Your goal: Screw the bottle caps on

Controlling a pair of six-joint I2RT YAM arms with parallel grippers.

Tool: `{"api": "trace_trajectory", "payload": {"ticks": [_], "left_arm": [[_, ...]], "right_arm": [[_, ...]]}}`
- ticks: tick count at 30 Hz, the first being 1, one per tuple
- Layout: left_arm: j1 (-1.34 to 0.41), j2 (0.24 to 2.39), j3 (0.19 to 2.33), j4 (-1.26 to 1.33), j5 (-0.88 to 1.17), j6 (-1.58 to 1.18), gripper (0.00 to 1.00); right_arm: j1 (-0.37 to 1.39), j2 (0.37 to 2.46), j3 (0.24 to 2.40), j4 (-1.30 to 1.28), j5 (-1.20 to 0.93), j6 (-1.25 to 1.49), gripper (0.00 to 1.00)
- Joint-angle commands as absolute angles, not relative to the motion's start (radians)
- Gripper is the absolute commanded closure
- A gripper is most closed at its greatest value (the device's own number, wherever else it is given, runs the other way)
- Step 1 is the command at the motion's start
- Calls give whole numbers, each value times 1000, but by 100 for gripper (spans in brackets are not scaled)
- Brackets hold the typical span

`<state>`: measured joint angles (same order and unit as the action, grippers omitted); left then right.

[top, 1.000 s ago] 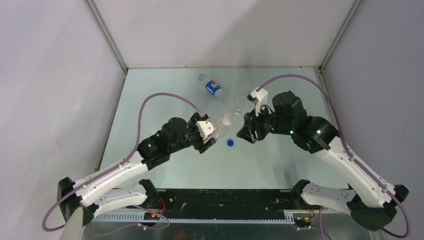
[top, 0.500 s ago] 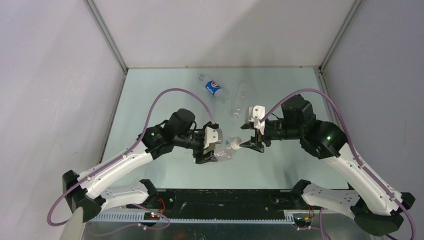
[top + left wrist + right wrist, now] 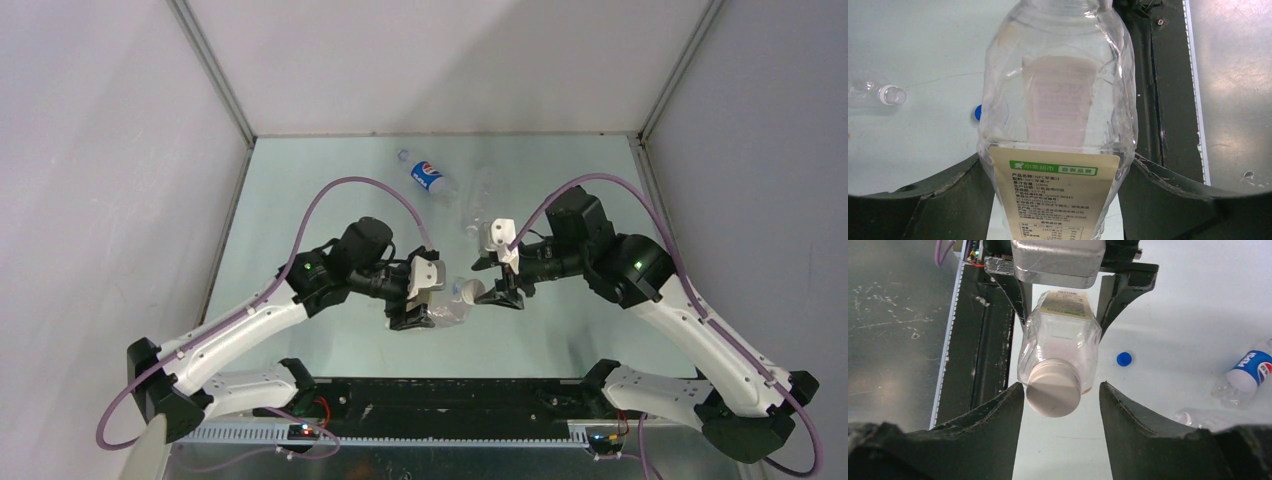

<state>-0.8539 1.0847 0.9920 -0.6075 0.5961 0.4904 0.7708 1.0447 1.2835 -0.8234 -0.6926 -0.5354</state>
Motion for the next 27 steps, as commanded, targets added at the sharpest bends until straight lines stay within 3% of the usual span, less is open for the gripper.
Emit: {"api": "trace_trajectory", "payload": {"ticks": [1,11,15,17,20,27], "left_arm": [[-848,1075,1023,-555,623,500,100],[-849,1059,1015,-528,619,490,100],[-849,1051,1003,-501,609,475,100],[-849,1043,991,-477,586,462,100],[-851,1032,978,-448,551,450,100],[-938,973,923,-308,248,423,100]], "right_arm": [[773,1050,1283,-850,-729,-539,41],[780,1086,1283,-832,-690,-504,49],[781,1098,1283,-781,-692,-437,61],[781,1104,1283,-758,-691,-384,72],[782,1118,1283,-723,-649,-282,99],[782,1182,1294,-671,-439,175,100]]}}
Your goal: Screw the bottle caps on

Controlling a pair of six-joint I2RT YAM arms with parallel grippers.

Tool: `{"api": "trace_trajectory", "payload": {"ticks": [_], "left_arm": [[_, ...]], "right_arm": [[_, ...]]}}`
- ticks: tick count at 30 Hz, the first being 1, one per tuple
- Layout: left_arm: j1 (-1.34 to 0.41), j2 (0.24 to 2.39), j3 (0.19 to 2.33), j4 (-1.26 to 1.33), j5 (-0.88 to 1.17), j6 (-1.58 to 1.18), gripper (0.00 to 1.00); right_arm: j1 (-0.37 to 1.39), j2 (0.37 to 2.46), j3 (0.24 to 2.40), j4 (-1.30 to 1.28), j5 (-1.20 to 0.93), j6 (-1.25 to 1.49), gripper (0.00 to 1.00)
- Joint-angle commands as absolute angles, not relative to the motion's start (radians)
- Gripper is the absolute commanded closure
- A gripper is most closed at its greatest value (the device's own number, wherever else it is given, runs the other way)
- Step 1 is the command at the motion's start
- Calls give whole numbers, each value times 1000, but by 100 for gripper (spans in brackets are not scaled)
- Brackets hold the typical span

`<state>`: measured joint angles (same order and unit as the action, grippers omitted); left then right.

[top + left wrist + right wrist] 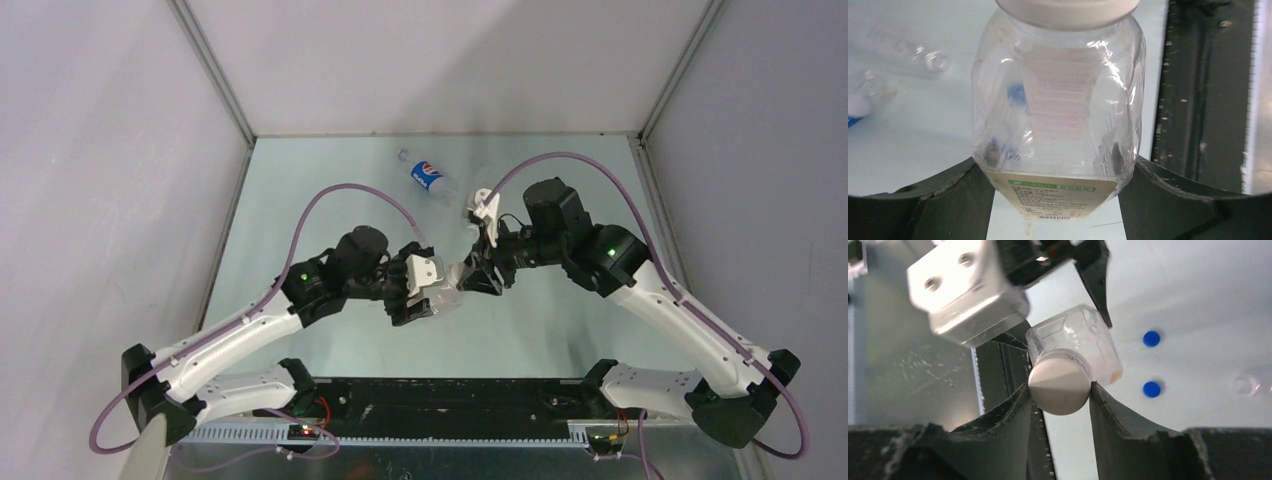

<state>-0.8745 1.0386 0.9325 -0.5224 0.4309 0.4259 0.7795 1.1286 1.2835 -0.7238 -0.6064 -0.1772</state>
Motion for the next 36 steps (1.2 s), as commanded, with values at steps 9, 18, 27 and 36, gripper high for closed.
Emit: {"api": "trace_trajectory", "payload": {"ticks": [9,18,27,36], "left_arm": [[-1056,887,793,-11,-100,354,100],[-978,889,756,-59,-103,164,100],[-941,876,692,49,45,99,100],[-942,856,676,105,114,73,100]], "right_arm": [[784,1258,1367,-773,-89,644,100],[786,1101,1290,-678,-151,341,49],[823,977,1096,-280,-36,495,7],[893,1036,1076,-161,178,526,1]]}}
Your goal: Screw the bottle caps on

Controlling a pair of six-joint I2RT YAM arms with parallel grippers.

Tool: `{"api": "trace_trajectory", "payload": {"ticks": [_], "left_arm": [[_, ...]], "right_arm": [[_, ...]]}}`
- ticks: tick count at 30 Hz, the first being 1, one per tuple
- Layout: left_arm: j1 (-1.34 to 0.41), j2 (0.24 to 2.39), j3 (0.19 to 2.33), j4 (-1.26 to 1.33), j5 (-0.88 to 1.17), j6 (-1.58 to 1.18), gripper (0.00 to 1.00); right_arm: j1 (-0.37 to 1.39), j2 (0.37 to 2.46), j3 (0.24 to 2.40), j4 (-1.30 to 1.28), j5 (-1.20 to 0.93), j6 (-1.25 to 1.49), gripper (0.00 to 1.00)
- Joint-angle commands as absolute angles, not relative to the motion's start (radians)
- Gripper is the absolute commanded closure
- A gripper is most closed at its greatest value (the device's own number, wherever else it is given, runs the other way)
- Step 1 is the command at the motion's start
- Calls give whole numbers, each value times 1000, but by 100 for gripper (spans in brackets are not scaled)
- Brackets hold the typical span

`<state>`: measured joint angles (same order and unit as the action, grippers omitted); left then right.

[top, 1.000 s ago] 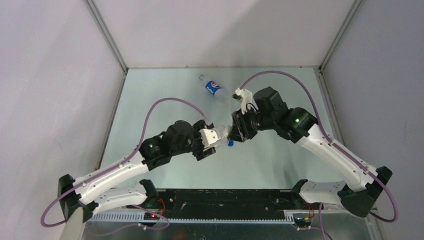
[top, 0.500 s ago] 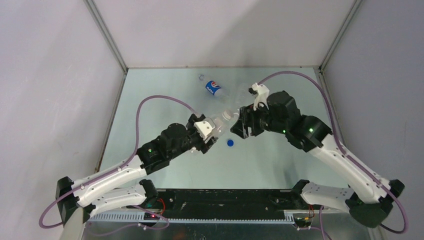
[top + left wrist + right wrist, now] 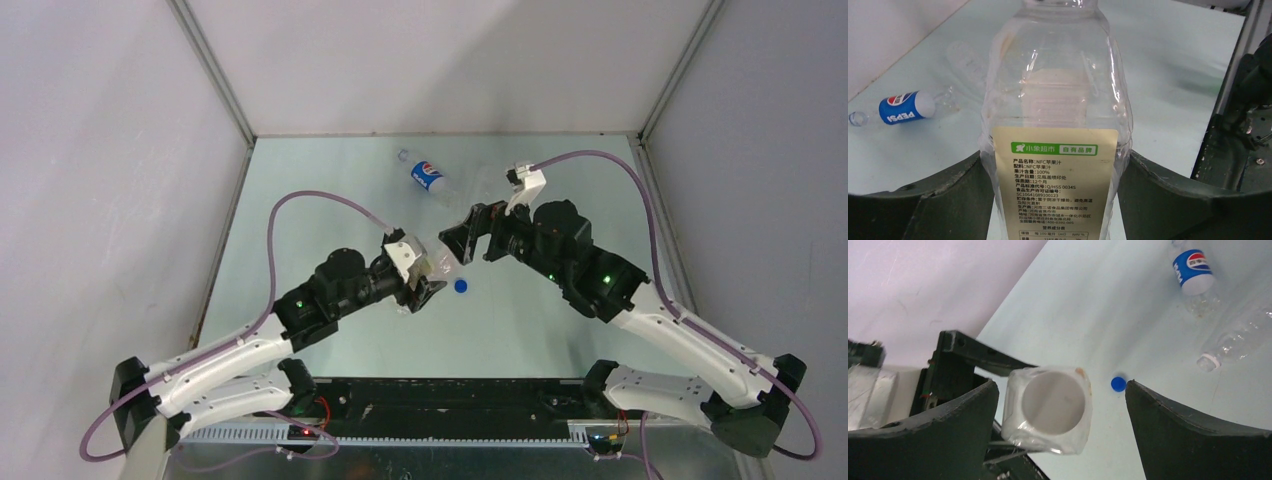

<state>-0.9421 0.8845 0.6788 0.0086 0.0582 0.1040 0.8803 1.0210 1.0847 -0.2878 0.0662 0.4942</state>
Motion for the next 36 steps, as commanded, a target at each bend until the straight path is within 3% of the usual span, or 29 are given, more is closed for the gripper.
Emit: {"api": "trace_trajectory", "payload": {"ticks": [1,7,16,18,21,24,26,27,28,29,31,36], "left_arm": [[-942,852,675,110,116,67,100],[-941,848,660,145,103,24,100],[-940,857,672,188,103,-28,100],[-942,857,674,191,102,-34,100],[-942,854,670,202,93,-43,100],[-942,848,662,206,82,-55,97],[-942,841,656,205,65,-65,85],[-942,833,654,201,48,-73,65],[-941,828,649,199,41,-75,42],[-941,817,646,196,31,-78,11],[-941,802,636,190,18,-85,2],[-937,759,639,126,-71,-116,0]], "right_arm": [[896,1036,1071,-153,180,527,1],[917,1038,1068,-127,182,530,3],[963,1049,1051,-116,201,579,28],[975,1052,1042,-108,213,585,37],[988,1053,1035,-97,217,583,60],[990,1046,1036,-88,220,553,75],[990,1038,1035,-80,220,526,89],[989,1034,1036,-79,224,508,98],[989,1028,1037,-78,232,498,100],[985,1024,1036,-78,233,477,100],[977,1015,1046,-92,237,445,100],[888,1000,1106,-178,251,351,100]]}}
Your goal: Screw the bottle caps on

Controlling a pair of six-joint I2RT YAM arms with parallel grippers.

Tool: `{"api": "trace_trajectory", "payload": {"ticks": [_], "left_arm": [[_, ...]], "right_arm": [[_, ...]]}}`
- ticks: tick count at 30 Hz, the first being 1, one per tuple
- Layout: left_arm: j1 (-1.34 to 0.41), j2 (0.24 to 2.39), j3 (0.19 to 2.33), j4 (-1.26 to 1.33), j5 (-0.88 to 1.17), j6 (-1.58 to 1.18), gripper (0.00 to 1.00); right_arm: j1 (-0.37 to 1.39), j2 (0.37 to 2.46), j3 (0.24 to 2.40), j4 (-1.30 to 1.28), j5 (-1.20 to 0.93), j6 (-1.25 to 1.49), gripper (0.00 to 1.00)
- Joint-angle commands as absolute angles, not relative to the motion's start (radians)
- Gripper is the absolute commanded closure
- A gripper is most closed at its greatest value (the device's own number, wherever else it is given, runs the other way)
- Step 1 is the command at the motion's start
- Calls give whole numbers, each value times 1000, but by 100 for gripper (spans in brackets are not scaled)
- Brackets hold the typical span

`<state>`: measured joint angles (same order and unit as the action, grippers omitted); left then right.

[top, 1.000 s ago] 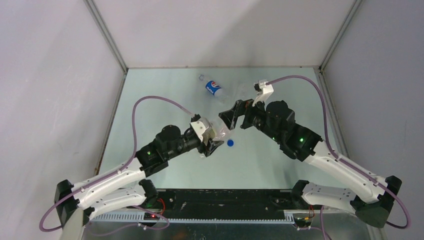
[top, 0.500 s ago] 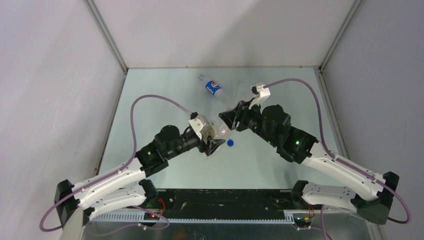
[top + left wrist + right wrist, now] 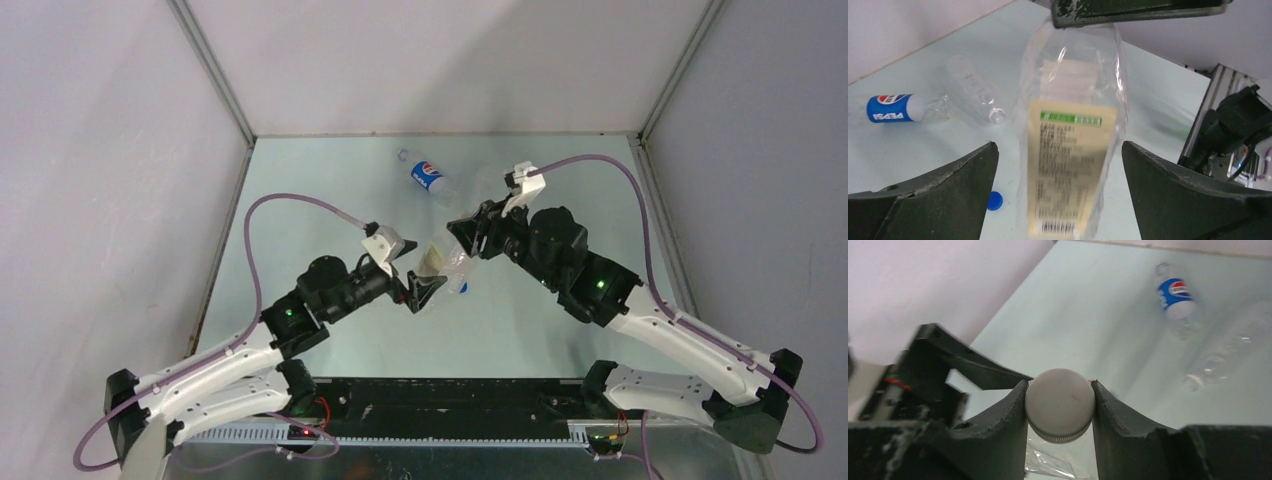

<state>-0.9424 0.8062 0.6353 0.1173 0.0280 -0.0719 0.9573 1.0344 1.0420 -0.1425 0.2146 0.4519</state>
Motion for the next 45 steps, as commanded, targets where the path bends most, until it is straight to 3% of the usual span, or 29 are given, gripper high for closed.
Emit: {"api": "trace_trajectory", "payload": {"ticks": [1,9,15,25,32,39,45], "left_arm": [[-933,752,638,108,-83,-122,0],[-845,699,638,-19,-34,-128,0],[-830,744,641,-98,-10,-160,0],[-692,714,703,-233,-308,-100,0],[-636,671,643,-173,-442,-94,0],[-636,662,601,-117,-435,-91,0],[-636,659,589,-96,-421,-91,0]], "right_arm": [[869,991,1110,-199,257,329,100],[502,980,1107,-215,339,188,100],[182,1048,980,51,318,146,100],[-20,1249,898,285,294,89,100],[-42,1297,791,385,286,80,100],[-44,1292,746,395,277,82,82],[-43,1252,744,356,270,78,43]]}}
